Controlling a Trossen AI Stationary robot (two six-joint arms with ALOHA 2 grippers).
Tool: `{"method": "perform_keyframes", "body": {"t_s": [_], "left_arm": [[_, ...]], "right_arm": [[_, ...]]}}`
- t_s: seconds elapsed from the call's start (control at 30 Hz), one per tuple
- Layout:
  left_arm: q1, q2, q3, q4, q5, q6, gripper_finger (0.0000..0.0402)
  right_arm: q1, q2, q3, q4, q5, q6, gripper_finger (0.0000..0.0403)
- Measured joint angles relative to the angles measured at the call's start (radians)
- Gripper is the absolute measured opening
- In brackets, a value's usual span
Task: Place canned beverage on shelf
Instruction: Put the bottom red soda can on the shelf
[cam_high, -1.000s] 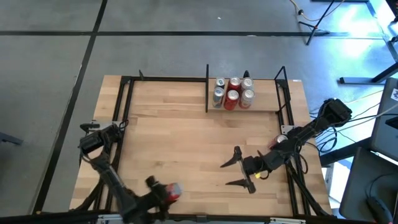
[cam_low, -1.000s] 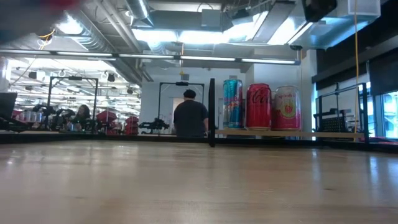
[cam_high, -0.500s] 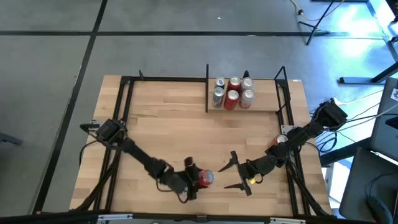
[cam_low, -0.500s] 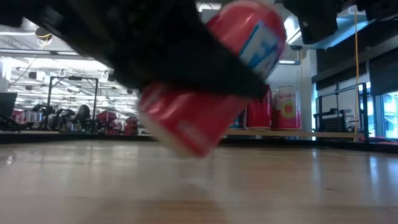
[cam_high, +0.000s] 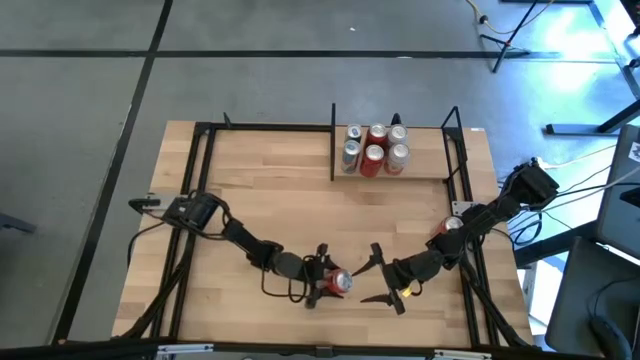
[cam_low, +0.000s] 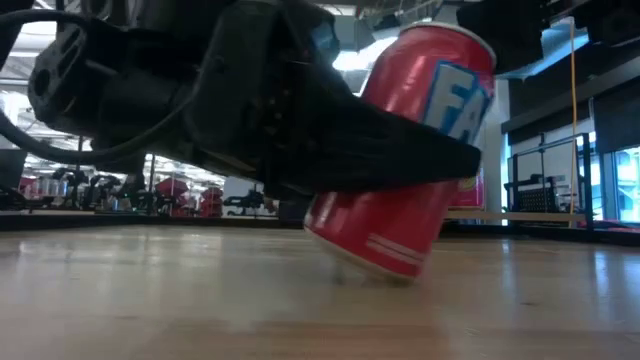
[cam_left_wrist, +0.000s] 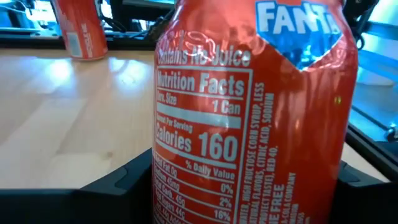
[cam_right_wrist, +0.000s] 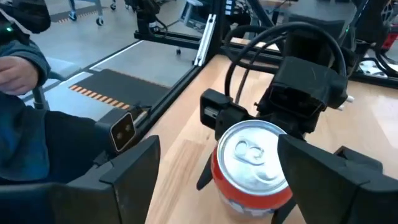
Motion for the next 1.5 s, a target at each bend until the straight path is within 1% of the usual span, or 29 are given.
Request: {"method": "perform_keyframes", "body": {"t_s": [0.07, 0.1, 0.27, 0.33, 0.47, 0.57, 0.67, 0.83, 0.9, 1.0, 1.1, 1.13, 1.23, 1.27, 1.33, 1.43, 1.5], "left_arm": [[0.000, 0.003, 0.006, 0.000, -0.020, 0.007, 0.0260], [-0.001, -0.001, 0.006, -0.006, -0.039, 0.008, 0.0272], [-0.014, -0.023, 0.009, 0.004, -0.115, 0.011, 0.0369], [-0.023, -0.035, 0.009, -0.004, -0.131, 0.037, 0.0388], [-0.032, -0.068, 0.008, -0.031, -0.139, 0.088, 0.0380], [-0.032, -0.128, 0.008, -0.126, -0.169, 0.103, 0.0376], [-0.026, -0.175, 0.008, -0.240, -0.194, 0.092, 0.0376], [-0.012, -0.181, 0.008, -0.344, -0.209, 0.033, 0.0376], [-0.012, -0.188, 0.008, -0.348, -0.189, 0.027, 0.0376], [-0.017, -0.203, 0.028, -0.350, -0.118, 0.022, 0.0377], [-0.037, -0.207, 0.060, -0.408, -0.110, -0.009, 0.0377], [-0.041, -0.201, 0.078, -0.452, -0.118, -0.015, 0.0377], [-0.044, -0.189, 0.119, -0.628, -0.204, -0.026, 0.0377], [-0.036, -0.178, 0.135, -0.665, -0.216, -0.036, 0.0377], [-0.023, -0.173, 0.154, -0.703, -0.207, -0.054, 0.0377], [-0.010, -0.164, 0.178, -0.721, -0.142, -0.070, 0.0377], [-0.010, -0.160, 0.183, -0.770, -0.135, -0.075, 0.0377]], "right_arm": [[0.000, 0.000, 0.000, -0.009, 0.000, -0.003, 0.0308], [0.000, 0.000, 0.000, -0.013, 0.000, -0.010, 0.0308], [0.000, 0.000, 0.000, -0.029, 0.029, -0.049, 0.0308], [0.000, 0.000, 0.000, -0.029, 0.061, -0.063, 0.0308], [-0.001, 0.000, 0.000, -0.026, 0.164, -0.102, 0.0308], [-0.010, 0.000, 0.000, -0.027, 0.201, -0.123, 0.0308], [-0.034, 0.000, 0.000, -0.027, 0.180, -0.125, 0.0308], [-0.087, 0.000, 0.000, -0.063, 0.111, -0.096, 0.0308], [-0.095, 0.000, 0.000, -0.075, 0.097, -0.092, 0.0308], [-0.092, 0.000, 0.000, -0.079, 0.099, -0.092, 0.0308], [-0.083, -0.011, 0.000, -0.081, 0.095, -0.084, 0.0308], [-0.084, -0.016, 0.000, -0.082, 0.097, -0.079, 0.0308], [-0.084, -0.018, 0.001, -0.082, 0.096, -0.074, 0.0308], [-0.084, -0.019, 0.001, -0.083, 0.096, -0.074, 0.0308], [-0.084, -0.021, 0.001, -0.083, 0.096, -0.071, 0.0308], [-0.084, -0.021, 0.001, -0.093, 0.096, -0.070, 0.0308], [-0.085, -0.021, 0.002, -0.097, 0.096, -0.067, 0.0308]]}}
